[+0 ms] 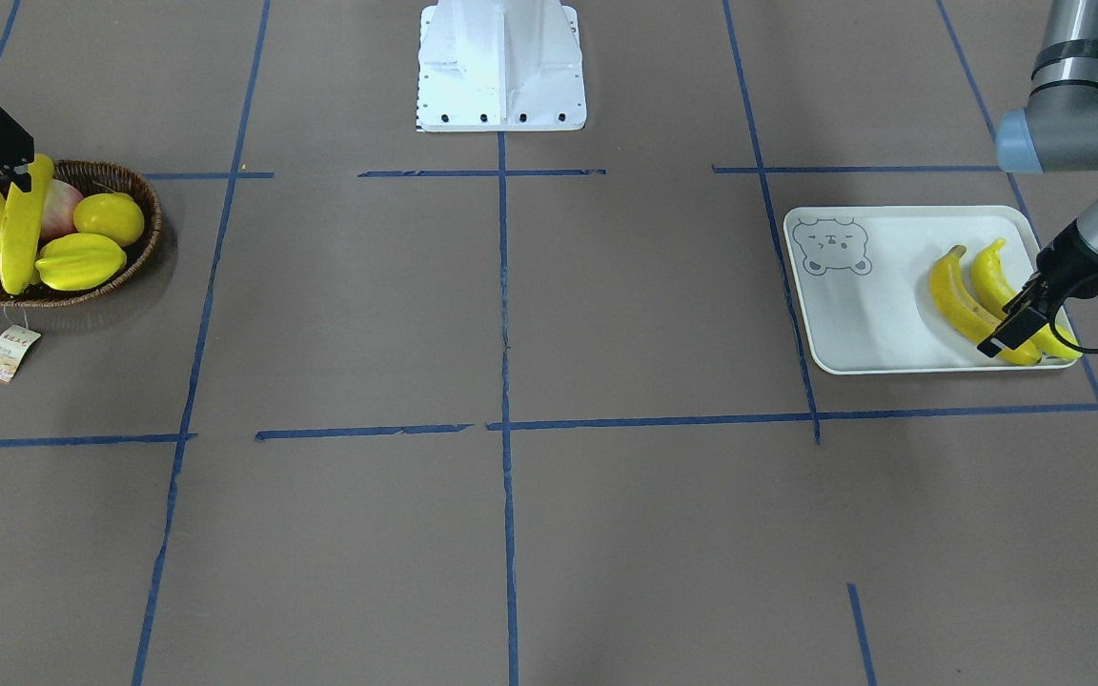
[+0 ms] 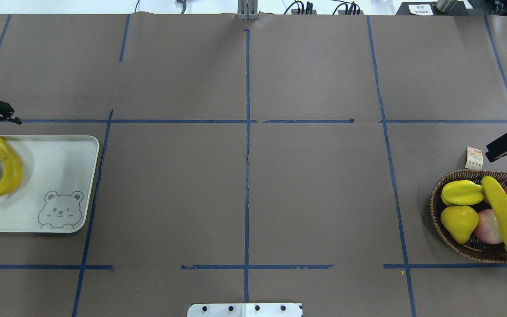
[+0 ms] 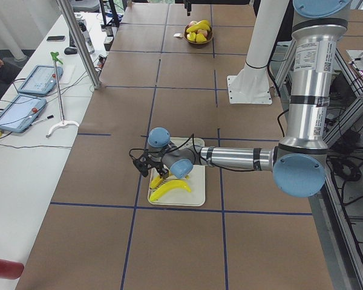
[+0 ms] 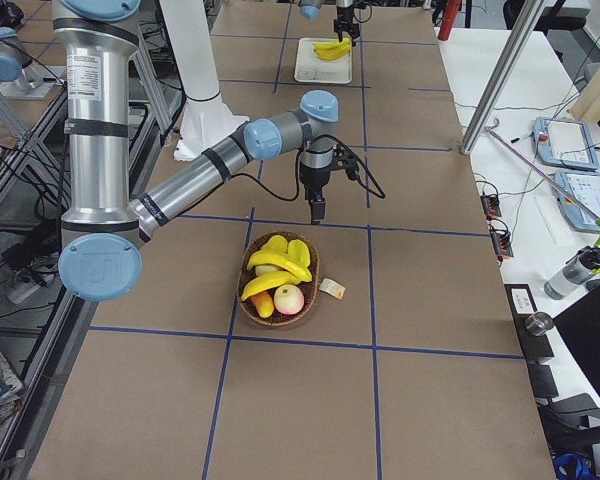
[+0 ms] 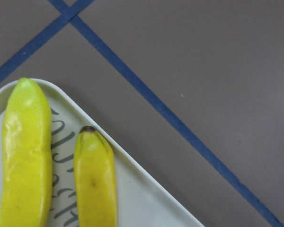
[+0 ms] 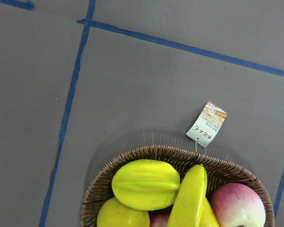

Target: Transfer all bananas from basket to plate

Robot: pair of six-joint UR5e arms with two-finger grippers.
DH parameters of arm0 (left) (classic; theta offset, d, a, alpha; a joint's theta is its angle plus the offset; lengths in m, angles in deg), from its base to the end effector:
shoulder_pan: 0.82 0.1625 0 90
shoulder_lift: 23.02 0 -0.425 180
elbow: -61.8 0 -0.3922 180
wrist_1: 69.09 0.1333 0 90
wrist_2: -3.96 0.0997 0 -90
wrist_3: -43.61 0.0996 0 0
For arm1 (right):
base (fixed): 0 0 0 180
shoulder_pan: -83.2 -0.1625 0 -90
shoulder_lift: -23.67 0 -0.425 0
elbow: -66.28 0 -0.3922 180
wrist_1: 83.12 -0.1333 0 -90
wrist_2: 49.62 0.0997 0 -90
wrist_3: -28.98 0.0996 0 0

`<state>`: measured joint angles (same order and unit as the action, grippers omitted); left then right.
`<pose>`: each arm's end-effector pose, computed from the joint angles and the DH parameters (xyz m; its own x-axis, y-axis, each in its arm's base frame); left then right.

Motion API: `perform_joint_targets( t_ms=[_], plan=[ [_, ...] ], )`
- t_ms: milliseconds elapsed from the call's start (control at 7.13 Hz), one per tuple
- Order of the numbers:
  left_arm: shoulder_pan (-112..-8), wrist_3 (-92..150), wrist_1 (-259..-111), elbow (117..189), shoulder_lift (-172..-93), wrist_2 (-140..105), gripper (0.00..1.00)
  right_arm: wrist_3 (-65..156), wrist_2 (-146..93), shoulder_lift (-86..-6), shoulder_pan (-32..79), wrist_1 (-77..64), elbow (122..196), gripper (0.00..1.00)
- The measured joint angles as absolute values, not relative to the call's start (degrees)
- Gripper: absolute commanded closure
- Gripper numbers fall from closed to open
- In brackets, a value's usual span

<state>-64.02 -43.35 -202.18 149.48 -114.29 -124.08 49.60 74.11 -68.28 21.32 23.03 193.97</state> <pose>0.1739 -0.5038 0.5861 0.3618 -0.6236 -0.6930 0.4984 0.7576 -0.4215 -0.1318 -0.4121 0.4028 0.7608 -0.2279 0.6077 0.1882 0.9735 0.1296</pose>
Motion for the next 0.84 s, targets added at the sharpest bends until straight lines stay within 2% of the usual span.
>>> perform_joint_targets(
  t_ms=[421,842],
  plan=[
    [-63.91,-28.59,-191.83,161.87,-111.57,-124.34,0.00,49.71,74.05,-68.38,21.32,22.97,194.08,0.01],
    [-64.53,-7.64,-161.43,182.43,-110.62,-123.66,0.00,49.84,74.07,-68.44,21.32,22.97,194.16,0.01]
  ],
)
